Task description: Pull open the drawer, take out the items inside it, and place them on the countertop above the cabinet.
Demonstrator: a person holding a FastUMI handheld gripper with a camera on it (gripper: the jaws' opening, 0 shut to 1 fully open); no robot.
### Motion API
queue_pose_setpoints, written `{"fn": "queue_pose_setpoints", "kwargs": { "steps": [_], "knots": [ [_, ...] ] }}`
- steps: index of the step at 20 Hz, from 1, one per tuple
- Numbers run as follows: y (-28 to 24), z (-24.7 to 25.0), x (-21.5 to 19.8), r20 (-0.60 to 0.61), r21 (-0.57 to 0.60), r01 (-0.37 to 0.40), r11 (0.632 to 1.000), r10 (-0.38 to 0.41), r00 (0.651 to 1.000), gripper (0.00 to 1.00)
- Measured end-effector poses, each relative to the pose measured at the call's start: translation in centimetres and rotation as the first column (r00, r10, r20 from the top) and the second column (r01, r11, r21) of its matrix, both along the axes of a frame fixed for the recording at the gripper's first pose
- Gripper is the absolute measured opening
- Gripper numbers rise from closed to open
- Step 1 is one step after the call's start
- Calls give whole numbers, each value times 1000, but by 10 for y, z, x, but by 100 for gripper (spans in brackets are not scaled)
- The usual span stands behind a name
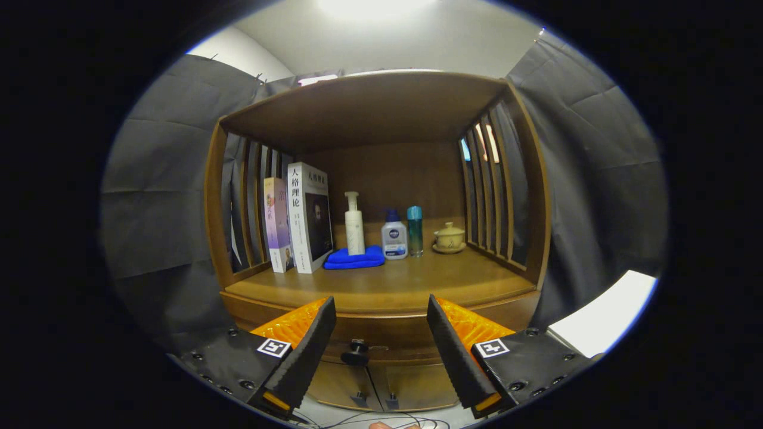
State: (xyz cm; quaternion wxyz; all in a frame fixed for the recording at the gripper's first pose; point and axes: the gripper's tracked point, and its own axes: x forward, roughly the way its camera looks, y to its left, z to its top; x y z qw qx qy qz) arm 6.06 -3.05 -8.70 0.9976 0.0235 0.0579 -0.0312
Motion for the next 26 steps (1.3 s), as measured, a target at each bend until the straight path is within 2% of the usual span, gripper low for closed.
{"fn": "queue_pose_setpoints", "kwargs": {
  "steps": [13, 26],
  "knots": [
    [26, -94, 51, -115, -8, -21, 1000, 20, 993, 97],
    [36, -131, 61, -155, -68, -14, 998, 3, 988, 97]
  ]
}}
